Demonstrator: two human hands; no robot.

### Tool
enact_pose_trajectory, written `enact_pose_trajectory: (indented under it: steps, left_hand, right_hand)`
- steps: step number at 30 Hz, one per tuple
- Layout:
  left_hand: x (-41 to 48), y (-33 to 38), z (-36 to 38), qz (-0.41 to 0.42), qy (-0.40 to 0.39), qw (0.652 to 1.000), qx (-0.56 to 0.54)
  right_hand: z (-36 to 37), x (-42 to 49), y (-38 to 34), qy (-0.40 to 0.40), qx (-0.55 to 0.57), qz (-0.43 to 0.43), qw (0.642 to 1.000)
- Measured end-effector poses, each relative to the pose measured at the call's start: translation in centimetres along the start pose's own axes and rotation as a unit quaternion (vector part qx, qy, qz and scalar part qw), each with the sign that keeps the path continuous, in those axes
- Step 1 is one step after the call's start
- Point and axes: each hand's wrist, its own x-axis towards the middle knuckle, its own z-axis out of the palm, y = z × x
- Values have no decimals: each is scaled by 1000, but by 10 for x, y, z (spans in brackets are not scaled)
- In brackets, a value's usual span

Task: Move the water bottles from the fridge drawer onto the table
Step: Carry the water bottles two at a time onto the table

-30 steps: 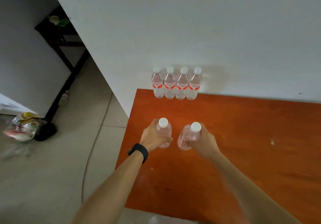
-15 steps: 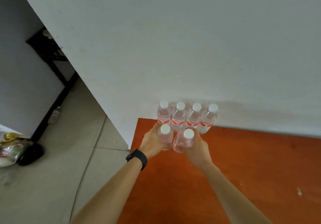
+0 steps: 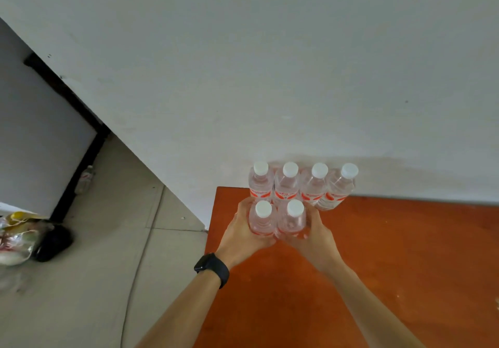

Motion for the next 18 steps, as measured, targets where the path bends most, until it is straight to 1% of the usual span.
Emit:
enact_pose_trajectory:
  steps: [3, 6, 9, 13, 18]
  left_hand:
    - [-2, -17, 10, -31, 16, 999, -10]
    - [3, -28, 17, -57, 13, 998, -3]
    - [14, -33, 22, -74, -5, 997, -1]
    - [30, -47, 26, -78, -19, 997, 14]
    - [41, -41, 17, -60, -17, 997, 34]
  right_hand:
    - [3, 4, 17, -40, -7, 46, 998]
    - [12, 9, 30, -70, -15, 77, 994]
    - [26, 17, 37, -53, -39, 82, 994]
    - [34, 23, 37, -20, -43, 70, 996]
    - [33, 34, 34, -27, -41, 70, 996]
